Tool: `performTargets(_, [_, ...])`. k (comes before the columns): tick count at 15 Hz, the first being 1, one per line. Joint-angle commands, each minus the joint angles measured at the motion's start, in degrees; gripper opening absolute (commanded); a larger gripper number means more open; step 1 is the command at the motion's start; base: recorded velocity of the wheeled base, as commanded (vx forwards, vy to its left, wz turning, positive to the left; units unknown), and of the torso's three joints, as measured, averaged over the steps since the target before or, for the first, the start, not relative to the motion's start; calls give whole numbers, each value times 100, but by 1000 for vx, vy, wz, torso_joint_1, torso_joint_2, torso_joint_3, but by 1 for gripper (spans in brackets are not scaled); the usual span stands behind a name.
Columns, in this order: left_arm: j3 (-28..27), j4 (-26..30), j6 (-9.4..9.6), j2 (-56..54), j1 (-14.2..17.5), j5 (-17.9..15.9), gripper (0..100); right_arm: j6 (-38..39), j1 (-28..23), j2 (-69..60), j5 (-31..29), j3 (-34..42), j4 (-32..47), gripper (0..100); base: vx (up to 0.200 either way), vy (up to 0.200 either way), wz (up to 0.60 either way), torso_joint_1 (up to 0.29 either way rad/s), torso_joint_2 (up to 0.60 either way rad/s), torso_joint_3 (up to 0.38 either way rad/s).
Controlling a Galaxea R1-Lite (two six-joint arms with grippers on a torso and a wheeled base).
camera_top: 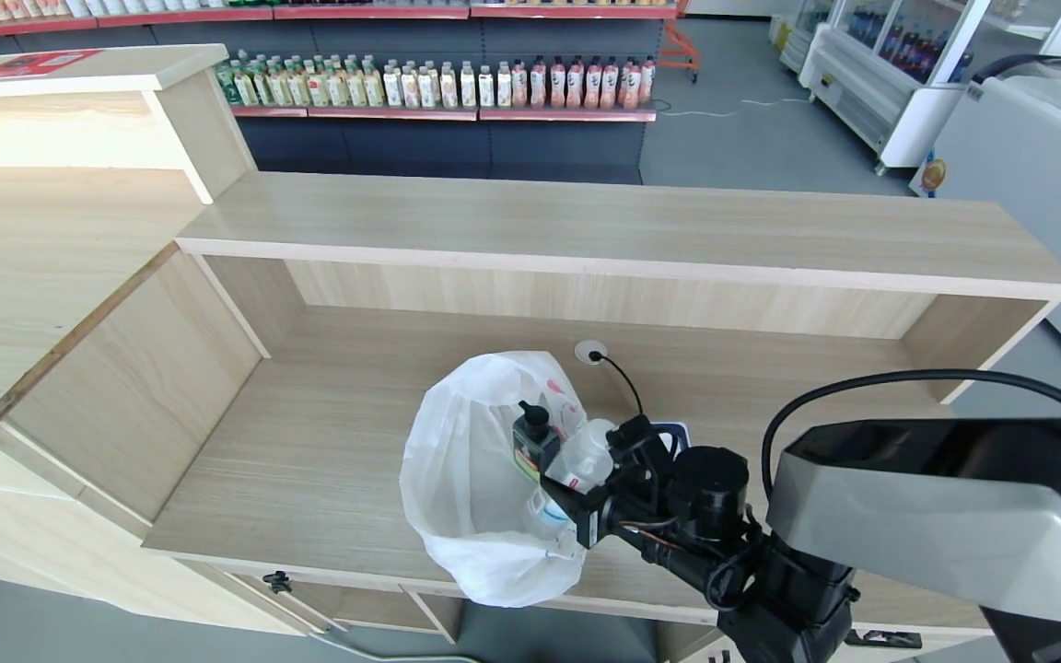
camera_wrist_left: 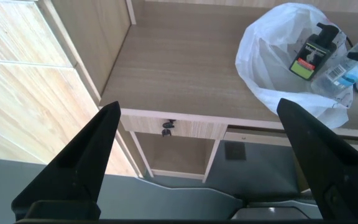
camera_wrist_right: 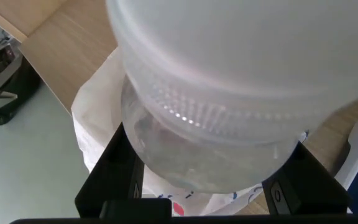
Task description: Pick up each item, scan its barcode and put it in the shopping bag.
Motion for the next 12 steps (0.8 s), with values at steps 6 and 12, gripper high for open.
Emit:
performTargets(6, [1,-1,-7,-2,2,0,100,-258,2,462,-16,-437,-6,0,0,0,0,0,0,0])
performTargets(12, [1,-1,-16,-2,2,0,100,-311,2,541,-8,-551,-6,100,0,0,0,0,0,0])
